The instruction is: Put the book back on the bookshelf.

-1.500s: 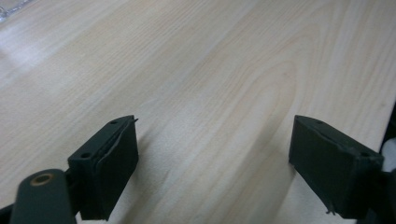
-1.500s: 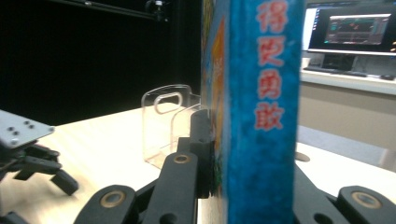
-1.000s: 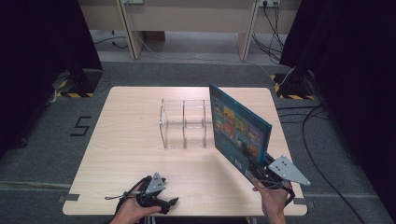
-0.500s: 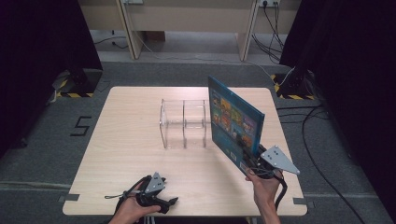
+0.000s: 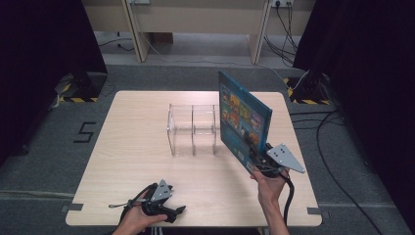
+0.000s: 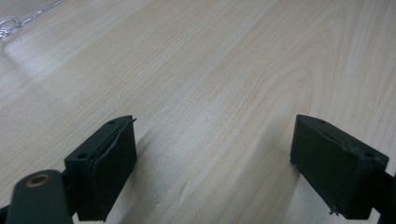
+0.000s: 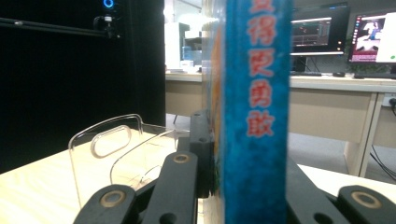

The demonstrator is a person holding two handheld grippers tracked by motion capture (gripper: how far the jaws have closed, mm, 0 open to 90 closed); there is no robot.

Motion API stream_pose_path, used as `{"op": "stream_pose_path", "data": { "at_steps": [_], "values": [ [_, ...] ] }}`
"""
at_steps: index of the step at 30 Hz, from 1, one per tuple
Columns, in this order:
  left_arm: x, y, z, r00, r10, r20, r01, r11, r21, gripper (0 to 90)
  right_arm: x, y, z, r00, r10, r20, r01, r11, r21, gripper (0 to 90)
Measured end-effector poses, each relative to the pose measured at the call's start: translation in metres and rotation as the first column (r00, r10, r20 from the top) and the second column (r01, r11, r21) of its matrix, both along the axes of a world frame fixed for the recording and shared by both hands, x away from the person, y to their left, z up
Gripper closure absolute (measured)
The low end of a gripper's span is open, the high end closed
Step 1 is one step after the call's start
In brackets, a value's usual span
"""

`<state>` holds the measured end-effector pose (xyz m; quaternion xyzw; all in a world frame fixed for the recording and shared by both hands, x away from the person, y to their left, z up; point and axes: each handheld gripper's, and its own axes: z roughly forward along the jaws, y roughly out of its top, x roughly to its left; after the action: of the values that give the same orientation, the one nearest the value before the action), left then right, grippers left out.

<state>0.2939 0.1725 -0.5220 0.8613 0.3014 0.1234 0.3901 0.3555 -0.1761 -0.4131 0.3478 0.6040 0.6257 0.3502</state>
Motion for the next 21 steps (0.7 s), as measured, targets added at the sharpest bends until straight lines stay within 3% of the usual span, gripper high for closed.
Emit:
{"op": "stream_pose_path", "data": {
  "at_steps": [21],
  "values": [
    [0.0,0.0,0.0,1.0,-0.001,0.001,0.001,1.0,0.0,13.5,0.034,0.019,-0.008,0.9985,-0.055,-0.003,0.055,0.998,0.007,81.8]
  ]
}}
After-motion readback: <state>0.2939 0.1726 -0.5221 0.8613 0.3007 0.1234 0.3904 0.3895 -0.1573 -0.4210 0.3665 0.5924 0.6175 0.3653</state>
